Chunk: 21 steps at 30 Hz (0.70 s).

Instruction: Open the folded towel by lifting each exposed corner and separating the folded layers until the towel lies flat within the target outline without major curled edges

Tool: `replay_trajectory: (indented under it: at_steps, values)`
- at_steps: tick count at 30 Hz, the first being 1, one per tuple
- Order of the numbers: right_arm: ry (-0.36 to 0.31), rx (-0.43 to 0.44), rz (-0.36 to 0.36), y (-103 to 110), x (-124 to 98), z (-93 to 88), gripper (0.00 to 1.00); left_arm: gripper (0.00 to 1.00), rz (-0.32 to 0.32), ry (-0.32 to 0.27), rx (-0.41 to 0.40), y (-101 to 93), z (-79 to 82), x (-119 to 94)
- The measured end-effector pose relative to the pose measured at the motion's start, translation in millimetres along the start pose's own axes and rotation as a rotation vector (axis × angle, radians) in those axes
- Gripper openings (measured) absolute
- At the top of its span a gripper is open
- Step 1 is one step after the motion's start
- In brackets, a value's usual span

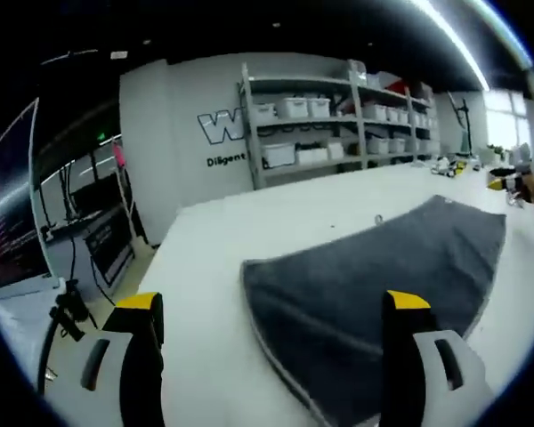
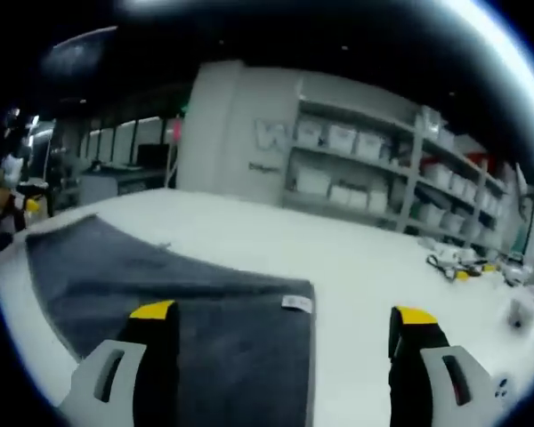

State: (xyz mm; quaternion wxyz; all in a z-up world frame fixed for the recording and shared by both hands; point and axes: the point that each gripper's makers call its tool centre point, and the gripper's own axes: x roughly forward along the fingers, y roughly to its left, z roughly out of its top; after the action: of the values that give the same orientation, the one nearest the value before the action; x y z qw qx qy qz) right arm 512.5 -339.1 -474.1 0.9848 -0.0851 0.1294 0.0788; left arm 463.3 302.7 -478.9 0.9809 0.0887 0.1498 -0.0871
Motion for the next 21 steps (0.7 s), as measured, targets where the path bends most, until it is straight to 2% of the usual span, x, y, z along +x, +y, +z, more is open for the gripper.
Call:
replay_trajectory:
  at_steps: [3,8,10,11,15,21]
  values:
    - [-0.014,0.0,0.006,11,-24,-3.1,1.0,1.0,-0.027,-0.042,-0.047,-13.8,3.8,-18]
    - [-0.066,-0.009,-0.013,17,-63,-3.1,1.0,1.0,-0.029,-0.086,-0.056,-23.0,3.8,-41]
    - [-0.071,-0.016,-0.024,14,-74,-8.6,1.0,1.0,-0.019,-0.09,-0.044,-24.8,1.5,-47]
    - [-0.078,-0.023,-0.025,20,-84,-11.6,1.0,1.0,-0.011,-0.101,-0.029,-26.9,-0.2,-52]
    - [-0.075,-0.024,-0.014,19,-96,-26.0,1.0,1.0,-0.006,-0.124,-0.028,-38.3,-9.2,-71]
    - [-0.069,0.007,-0.004,35,-139,-49.4,1.0,1.0,-0.062,-0.158,-0.085,-70.3,-16.9,-99]
